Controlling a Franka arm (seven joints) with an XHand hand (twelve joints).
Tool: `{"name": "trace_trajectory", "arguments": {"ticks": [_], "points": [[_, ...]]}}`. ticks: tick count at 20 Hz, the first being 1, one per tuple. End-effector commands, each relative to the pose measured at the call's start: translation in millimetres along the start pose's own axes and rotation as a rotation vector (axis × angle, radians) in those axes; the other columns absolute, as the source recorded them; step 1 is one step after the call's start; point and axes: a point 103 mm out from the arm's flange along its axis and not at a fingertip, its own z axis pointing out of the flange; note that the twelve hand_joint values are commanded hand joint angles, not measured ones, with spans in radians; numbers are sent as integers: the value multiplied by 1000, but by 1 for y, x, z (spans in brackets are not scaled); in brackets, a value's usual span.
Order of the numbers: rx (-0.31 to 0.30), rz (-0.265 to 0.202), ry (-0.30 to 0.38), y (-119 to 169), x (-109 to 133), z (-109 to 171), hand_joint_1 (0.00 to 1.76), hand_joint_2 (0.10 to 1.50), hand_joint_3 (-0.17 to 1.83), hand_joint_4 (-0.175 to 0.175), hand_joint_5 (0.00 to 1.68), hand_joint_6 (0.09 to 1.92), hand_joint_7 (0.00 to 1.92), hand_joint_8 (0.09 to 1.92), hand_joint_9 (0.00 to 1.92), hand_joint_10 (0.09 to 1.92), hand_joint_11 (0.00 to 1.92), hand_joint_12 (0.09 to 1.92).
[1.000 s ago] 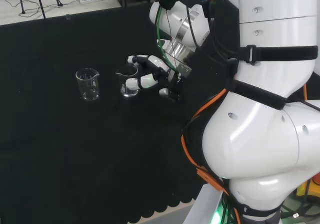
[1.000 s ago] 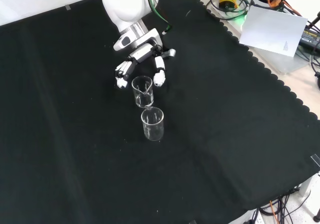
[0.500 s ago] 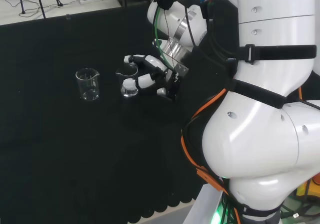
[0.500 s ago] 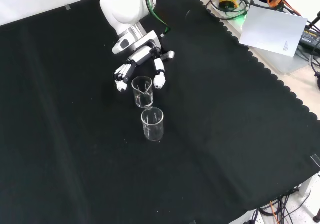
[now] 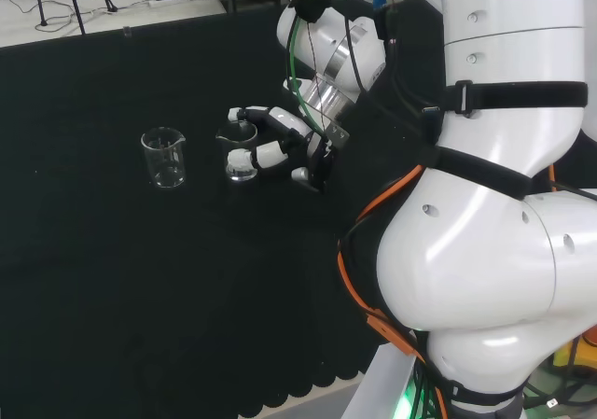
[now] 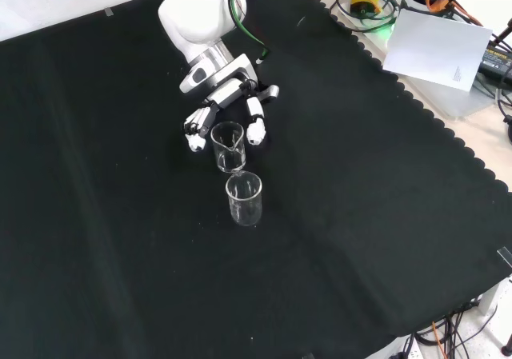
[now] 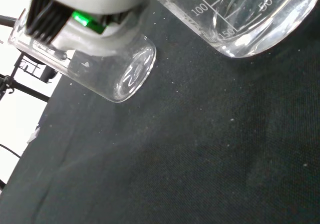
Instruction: Pick up the beaker on the right.
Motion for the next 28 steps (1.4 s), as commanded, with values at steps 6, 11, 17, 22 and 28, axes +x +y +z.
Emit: {"name": "trace_trajectory", "arguments": {"ticks": [6,11,17,22,28], "points": [[6,-24,26,6,3,2,914,504,533,-32,459,87,282,600,348,640,0,1321],[16,-21,28,8,2,6,914,504,538,-30,482,87,305,605,363,639,0,1327],[14,-20,35,9,2,10,915,504,542,-29,504,87,316,603,376,636,0,1338],[10,-21,33,12,2,11,922,507,545,-28,516,87,324,602,384,634,0,1340],[-1,-21,36,14,3,11,934,511,547,-28,531,87,330,601,391,632,0,1342]]}}
